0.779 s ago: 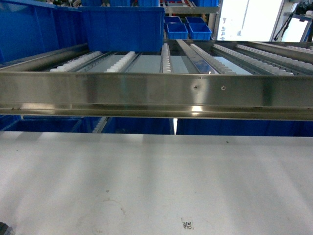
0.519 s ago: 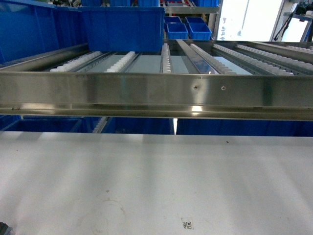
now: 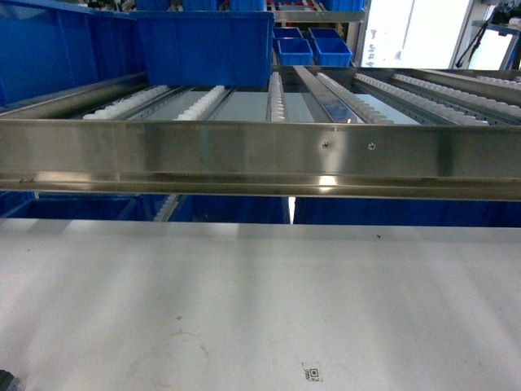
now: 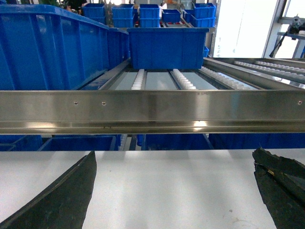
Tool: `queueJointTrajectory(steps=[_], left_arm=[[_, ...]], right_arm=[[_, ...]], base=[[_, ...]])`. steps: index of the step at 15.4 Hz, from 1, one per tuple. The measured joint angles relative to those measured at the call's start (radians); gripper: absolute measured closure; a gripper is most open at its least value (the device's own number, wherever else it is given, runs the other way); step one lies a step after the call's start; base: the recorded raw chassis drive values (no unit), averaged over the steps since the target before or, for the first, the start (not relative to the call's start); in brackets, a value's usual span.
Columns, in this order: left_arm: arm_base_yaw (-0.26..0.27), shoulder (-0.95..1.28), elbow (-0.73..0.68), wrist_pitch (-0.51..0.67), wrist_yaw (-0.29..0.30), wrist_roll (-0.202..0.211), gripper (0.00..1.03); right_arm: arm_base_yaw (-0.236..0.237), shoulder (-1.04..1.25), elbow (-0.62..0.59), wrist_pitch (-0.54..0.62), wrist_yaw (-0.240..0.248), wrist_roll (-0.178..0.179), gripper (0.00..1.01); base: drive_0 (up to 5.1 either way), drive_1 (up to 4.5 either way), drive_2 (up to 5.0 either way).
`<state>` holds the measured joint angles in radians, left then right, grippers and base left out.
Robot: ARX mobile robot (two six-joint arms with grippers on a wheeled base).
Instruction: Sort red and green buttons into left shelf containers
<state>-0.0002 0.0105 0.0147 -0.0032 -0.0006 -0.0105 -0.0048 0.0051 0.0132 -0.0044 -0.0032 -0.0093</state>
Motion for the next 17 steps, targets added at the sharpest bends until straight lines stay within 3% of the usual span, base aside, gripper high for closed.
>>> queueJointTrajectory(steps=[2, 3, 4, 7, 10, 12, 14, 17], left_arm=[[0.004, 0.011, 0.000, 0.038, 0.006, 0.001, 0.05], [0.023, 0.029, 0.000, 0.093, 0.033, 0.000, 0.05], [0.039, 0.052, 0.000, 0.111, 0.038, 0.000, 0.05], [0.051, 0.278, 0.001, 0.340, 0.057, -0.001, 0.05], [0.006, 0.637, 0.082, 0.529, 0.053, -0.013, 0.05], [-0.098, 0.784, 0.149, 0.565, -0.002, -0.013, 0.05], [-0.167, 0.766, 0.151, 0.541, -0.049, -0.012, 0.05], [-0.168, 0.766, 0.151, 0.540, -0.061, -0.013, 0.05]], right_arm=[[0.008, 0.023, 0.000, 0.044, 0.014, 0.011, 0.03], [0.026, 0.065, 0.000, 0.084, 0.045, 0.010, 0.03], [0.024, 0.116, -0.001, 0.137, 0.032, 0.009, 0.03], [-0.070, 0.436, 0.005, 0.395, -0.033, -0.005, 0.03], [-0.188, 0.842, 0.121, 0.601, -0.146, -0.061, 0.03], [-0.293, 1.124, 0.254, 0.558, -0.243, -0.114, 0.03], [-0.319, 1.297, 0.364, 0.449, -0.313, -0.173, 0.03], [-0.337, 1.402, 0.466, 0.345, -0.375, -0.202, 0.03]], base=[[0.0, 0.00, 0.0], [0.0, 0.00, 0.0], [0.0, 0.00, 0.0], [0.0, 0.00, 0.0], [0.0, 0.00, 0.0], [0.0, 0.00, 0.0], [0.0, 0.00, 0.0], [0.0, 0.00, 0.0]])
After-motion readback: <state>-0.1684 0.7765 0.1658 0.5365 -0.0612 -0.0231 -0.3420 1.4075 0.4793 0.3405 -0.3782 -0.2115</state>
